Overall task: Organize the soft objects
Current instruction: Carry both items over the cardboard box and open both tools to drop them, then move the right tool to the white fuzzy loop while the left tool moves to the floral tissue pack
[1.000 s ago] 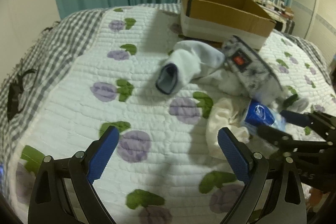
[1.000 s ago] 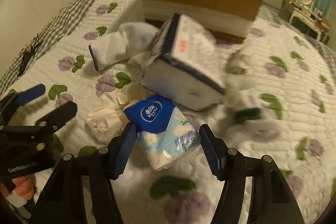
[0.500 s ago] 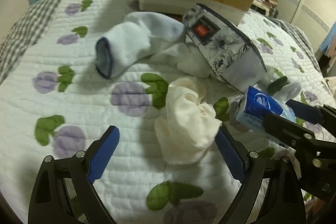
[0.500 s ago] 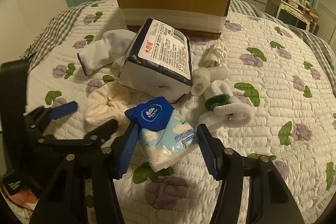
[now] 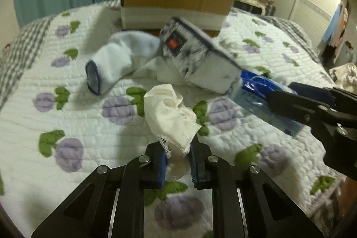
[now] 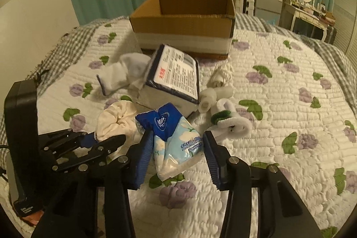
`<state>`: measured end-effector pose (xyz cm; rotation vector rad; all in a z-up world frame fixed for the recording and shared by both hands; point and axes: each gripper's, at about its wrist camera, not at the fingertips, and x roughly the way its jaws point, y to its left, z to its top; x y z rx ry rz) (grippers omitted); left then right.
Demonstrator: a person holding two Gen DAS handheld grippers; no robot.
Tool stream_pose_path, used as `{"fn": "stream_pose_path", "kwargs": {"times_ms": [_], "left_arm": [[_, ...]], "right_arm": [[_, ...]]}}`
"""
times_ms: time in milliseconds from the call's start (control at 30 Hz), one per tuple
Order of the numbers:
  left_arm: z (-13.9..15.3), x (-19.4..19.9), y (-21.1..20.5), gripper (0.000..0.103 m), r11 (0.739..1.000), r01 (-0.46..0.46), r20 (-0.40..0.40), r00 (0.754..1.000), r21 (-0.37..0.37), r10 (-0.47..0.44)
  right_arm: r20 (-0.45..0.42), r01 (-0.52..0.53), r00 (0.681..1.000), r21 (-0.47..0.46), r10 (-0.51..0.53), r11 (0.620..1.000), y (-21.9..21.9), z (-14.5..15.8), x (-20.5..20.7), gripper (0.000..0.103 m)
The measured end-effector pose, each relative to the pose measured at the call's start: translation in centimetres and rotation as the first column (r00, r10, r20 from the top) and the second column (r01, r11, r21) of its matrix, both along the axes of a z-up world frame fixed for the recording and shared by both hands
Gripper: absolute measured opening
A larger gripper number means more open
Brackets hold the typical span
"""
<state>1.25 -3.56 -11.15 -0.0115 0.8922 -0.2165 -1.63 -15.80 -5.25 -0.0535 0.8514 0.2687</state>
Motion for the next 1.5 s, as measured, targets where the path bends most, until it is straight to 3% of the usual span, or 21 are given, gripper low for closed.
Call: {"fn": "stream_pose_path", "kwargs": {"times_ms": [333, 567, 700, 800, 967, 1000, 1033, 1100, 1167, 1300, 1500], "left_arm": [[7.5, -1.5, -0.8, 0.016, 0.999, 0.039, 0.145, 0.989, -0.014, -0.037], [14.2, 2.1, -0.8, 0.017, 0.999, 0.046, 0.288, 0.956, 0.009, -0.047], [16.3, 6.9, -0.7, 0.017, 0.999, 0.038, 0.331, 0.943, -0.01, -0.032], [16.2, 10.9, -0.8, 0.022, 0.999, 0.032, 0.346, 0.938, 0.005, -0.032], [14.0, 16.4, -0.5, 0.025, 1.0, 0.017, 0.341, 0.94, 0.02, -0.023], [13.3, 17.4, -0.6, 0.035, 0.999, 0.012, 0.337, 0.941, 0.034, -0.022], [12.7, 18.1, -0.6, 0.052, 0.999, 0.008, 0.332, 0.943, 0.044, -0.022], [11.6, 19.4, -0.5, 0.07, 0.998, -0.017, 0.321, 0.947, 0.059, -0.003], [10.6, 20.3, 0.0, 0.07, 0.997, -0.052, 0.319, 0.947, 0.06, 0.03], [9.5, 21.6, 0.6, 0.07, 0.996, -0.064, 0.294, 0.955, 0.062, 0.043], [11.0, 20.3, -0.3, 0.07, 0.991, -0.084, 0.317, 0.947, 0.105, 0.046]], "right_arm": [[0.153, -0.019, 0.988, 0.035, 0.013, 0.999, -1.0, 7.1, -0.3, 0.045], [0.3, -0.022, 0.953, -0.031, 0.031, 0.999, -0.8, 13.9, 5.4, 0.045], [0.317, -0.015, 0.948, -0.033, 0.025, 0.999, -0.7, 15.4, 10.6, 0.045], [0.301, -0.012, 0.953, -0.013, 0.015, 1.0, -0.7, 15.0, 15.1, 0.045], [0.241, -0.005, 0.971, 0.02, 0.0, 1.0, -0.5, 11.9, 21.6, 0.046], [0.231, -0.004, 0.973, 0.023, -0.001, 1.0, -0.3, 11.0, 22.6, 0.046], [0.224, -0.006, 0.974, 0.027, 0.0, 1.0, -0.3, 10.4, 23.3, 0.047], [0.213, -0.002, 0.977, 0.037, -0.006, 0.999, -0.3, 9.2, 24.4, 0.052], [0.206, 0.008, 0.978, 0.043, -0.017, 0.999, -0.9, 8.1, 25.3, 0.064], [0.21, 0.036, 0.976, 0.061, -0.048, 0.997, -1.5, 7.3, 26.1, 0.076], [0.255, 0.051, 0.964, 0.08, -0.07, 0.995, -3.8, 10.2, 24.4, 0.091]]}}
